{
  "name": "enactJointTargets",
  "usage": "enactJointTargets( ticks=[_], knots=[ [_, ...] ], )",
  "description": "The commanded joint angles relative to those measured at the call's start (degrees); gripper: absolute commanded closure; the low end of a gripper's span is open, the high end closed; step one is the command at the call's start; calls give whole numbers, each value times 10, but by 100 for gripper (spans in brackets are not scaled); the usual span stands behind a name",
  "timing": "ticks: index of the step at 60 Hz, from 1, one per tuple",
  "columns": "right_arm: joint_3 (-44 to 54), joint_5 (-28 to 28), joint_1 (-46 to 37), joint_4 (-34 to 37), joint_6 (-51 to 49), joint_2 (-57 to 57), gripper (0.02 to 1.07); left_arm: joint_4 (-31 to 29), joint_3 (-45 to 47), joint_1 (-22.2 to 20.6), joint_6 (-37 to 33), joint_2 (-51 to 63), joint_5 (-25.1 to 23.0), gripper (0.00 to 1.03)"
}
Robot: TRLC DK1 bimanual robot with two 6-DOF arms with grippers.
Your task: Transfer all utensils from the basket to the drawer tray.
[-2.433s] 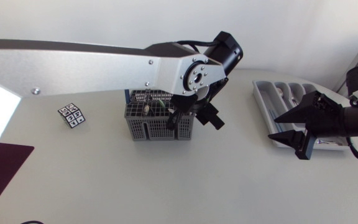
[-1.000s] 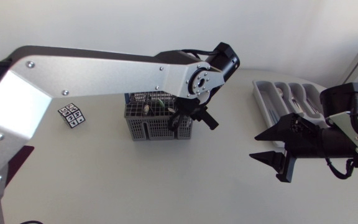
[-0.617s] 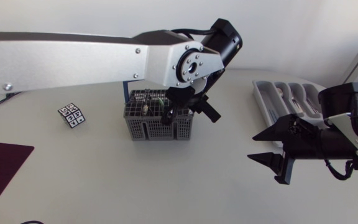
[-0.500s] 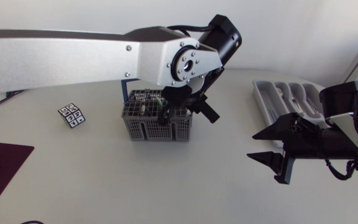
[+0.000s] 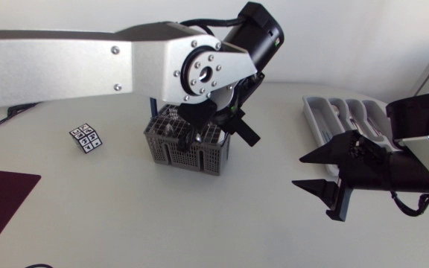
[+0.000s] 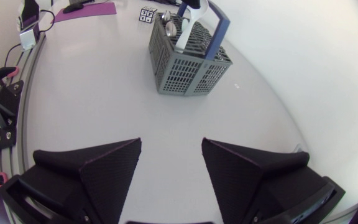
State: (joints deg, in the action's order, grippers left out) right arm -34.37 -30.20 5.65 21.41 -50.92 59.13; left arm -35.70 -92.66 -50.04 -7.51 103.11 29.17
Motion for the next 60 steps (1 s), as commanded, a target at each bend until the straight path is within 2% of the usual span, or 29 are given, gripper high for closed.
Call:
enactJointTargets(
  ticks=[1,16,29,37,45,60],
  knots=[
    [19,3,5,1,14,-10,35,5,13,14,1,-1,6,98],
    [22,14,31,-2,32,-12,35,5,23,23,18,5,-7,98],
    [29,35,67,-32,61,-10,35,4,25,41,29,2,-21,98],
    [28,38,74,-37,68,-8,34,4,25,57,43,-10,-39,98],
    [28,39,77,-39,72,-8,34,3,26,69,58,-21,-80,98],
    [28,48,95,-49,88,-3,34,3,37,86,75,-42,-95,98]
  ],
)
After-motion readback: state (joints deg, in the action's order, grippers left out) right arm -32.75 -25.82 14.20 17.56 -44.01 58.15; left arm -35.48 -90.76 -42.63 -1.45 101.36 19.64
